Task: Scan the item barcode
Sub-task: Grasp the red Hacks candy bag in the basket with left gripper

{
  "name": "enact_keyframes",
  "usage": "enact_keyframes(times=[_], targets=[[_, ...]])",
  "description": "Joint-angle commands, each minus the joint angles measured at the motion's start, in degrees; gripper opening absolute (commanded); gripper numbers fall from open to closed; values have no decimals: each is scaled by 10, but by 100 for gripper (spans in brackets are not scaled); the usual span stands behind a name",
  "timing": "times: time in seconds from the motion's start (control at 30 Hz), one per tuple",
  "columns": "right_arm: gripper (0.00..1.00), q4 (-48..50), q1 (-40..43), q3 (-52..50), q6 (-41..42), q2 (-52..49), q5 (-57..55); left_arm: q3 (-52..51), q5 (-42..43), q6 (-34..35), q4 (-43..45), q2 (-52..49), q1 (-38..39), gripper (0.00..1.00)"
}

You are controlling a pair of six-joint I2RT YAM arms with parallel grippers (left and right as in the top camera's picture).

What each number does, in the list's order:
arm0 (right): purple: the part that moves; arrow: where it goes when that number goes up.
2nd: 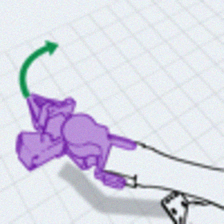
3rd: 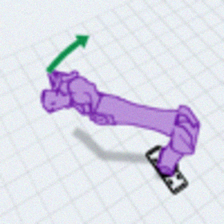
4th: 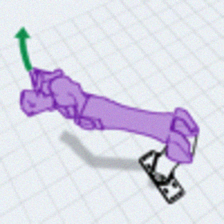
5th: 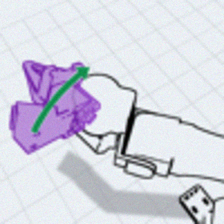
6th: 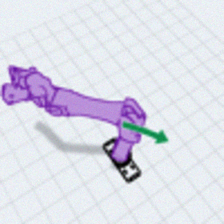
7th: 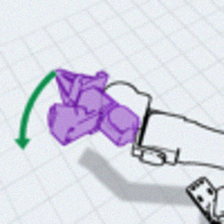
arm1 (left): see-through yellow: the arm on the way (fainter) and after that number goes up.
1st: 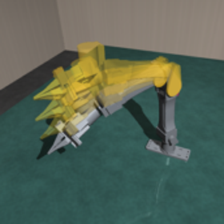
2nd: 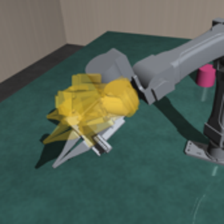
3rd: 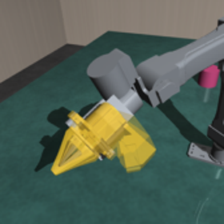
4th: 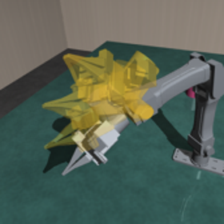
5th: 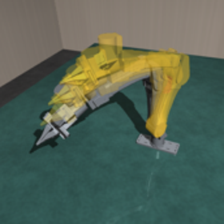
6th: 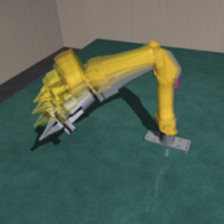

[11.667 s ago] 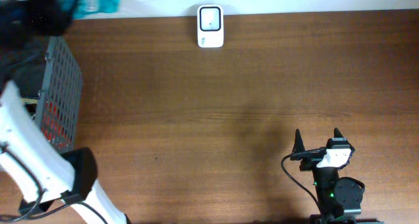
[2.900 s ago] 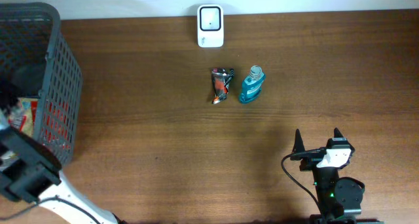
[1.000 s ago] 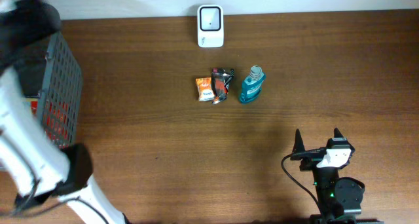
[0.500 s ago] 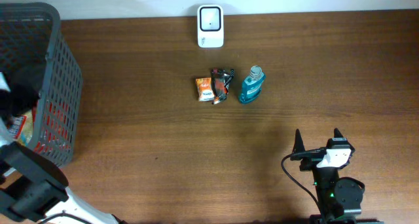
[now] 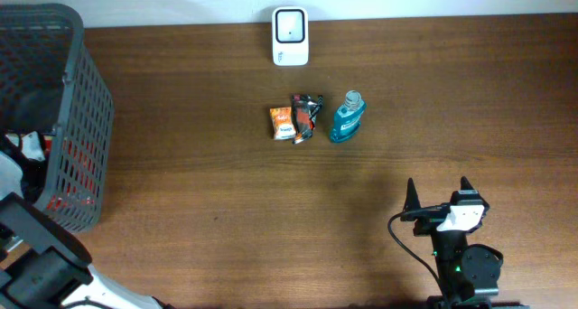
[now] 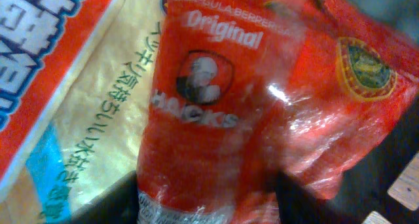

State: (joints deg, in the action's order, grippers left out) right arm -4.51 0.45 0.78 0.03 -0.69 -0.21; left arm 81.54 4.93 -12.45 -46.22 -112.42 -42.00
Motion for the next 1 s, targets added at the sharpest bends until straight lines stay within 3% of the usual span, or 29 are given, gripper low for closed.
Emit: enact_keyframes(times=[0.0,0.03,0.17,0.23,0.33,0.4,0.53,0.67,0.83,0.97], targets=[[98,-2,3,-5,4,3,-5,-32,2,-10,-3,-11,-1,4],[98,-2,3,-5,4,3,-5,-31,2,-10,-3,-11,-1,1],[98,-2,3,-5,4,3,-5,10,2,17,-19,-2,-1,0],[98,-2,3,-5,4,3,-5,66,2,53,-38,19,-1,0],[98,-2,3,-5,4,3,-5,147,21,54,-55,61,-1,0],[98,-2,3,-5,4,3,-5,207,81,70,-54,95,-1,0],[98,-2,3,-5,4,3,-5,318,273,179,-33,166,0,0],[98,-2,3,-5,4,3,-5,333,429,279,-10,238,25,0],[98,-2,3,-5,4,3,-5,326,393,298,-78,255,203,0],[99,-2,3,-5,4,3,-5,309,160,298,-160,217,396,0]])
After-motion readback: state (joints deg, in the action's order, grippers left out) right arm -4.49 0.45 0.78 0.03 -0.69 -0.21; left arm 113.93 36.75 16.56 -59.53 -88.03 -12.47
